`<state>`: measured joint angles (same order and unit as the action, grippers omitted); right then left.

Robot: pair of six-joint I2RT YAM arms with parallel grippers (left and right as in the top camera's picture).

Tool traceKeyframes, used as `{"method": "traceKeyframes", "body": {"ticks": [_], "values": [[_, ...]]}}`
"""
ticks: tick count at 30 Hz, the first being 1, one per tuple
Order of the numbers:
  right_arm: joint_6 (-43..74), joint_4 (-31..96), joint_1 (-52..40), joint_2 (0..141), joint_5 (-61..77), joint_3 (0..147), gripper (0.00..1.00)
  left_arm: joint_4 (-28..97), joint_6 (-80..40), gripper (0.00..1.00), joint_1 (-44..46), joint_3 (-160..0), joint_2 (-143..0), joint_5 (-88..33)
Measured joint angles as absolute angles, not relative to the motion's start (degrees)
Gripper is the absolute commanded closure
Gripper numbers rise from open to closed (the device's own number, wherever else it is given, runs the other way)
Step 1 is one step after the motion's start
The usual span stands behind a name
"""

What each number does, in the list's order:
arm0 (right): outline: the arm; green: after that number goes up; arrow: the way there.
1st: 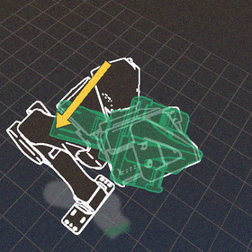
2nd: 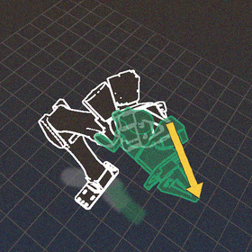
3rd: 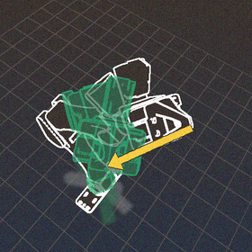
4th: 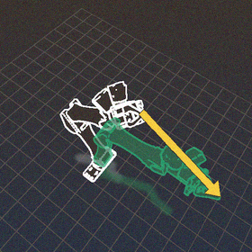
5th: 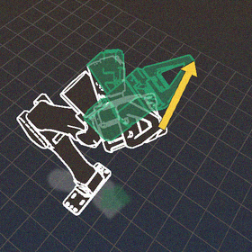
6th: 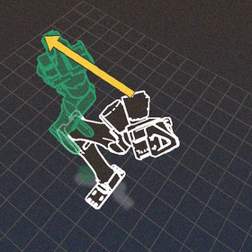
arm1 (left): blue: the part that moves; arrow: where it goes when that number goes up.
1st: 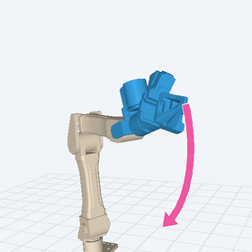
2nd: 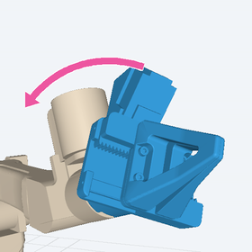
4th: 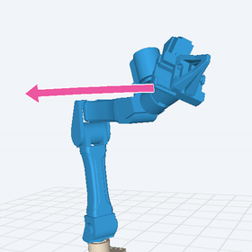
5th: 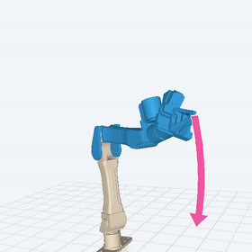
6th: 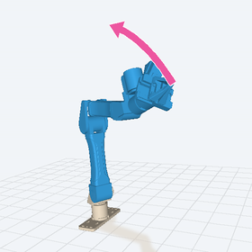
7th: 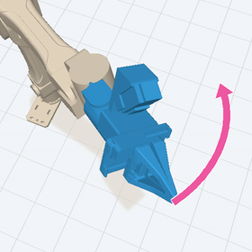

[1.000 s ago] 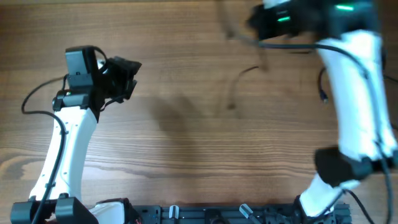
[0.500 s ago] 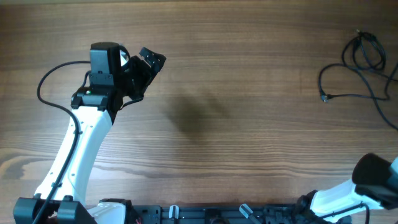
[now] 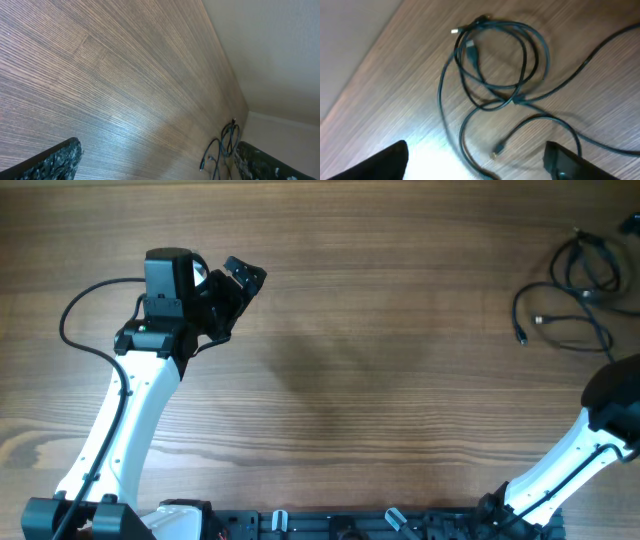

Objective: Untangle cables
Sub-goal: 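Carry the cable with the right gripper to the upper right pile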

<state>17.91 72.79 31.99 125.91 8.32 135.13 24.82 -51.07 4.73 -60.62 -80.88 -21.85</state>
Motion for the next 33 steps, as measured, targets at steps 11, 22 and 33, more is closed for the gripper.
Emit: {"method": "traceKeyframes", "body": {"ticks": [11,22,33], "values": [[1.1,82.7,9.1,103.7,23.3,135.1,0.01,24.8,-51.0,0.00,4.7,-60.6,-80.9,-21.6],[3.7,85.3,-13.1,99.6,19.0,135.1,0.00,24.8,-51.0,0.00,4.7,-60.6,-80.9,-21.6],[1.6,82.6,-13.1,98.9,13.2,133.5,0.00,24.8,-51.0,0.00,4.7,-60.6,-80.9,-21.7]]}}
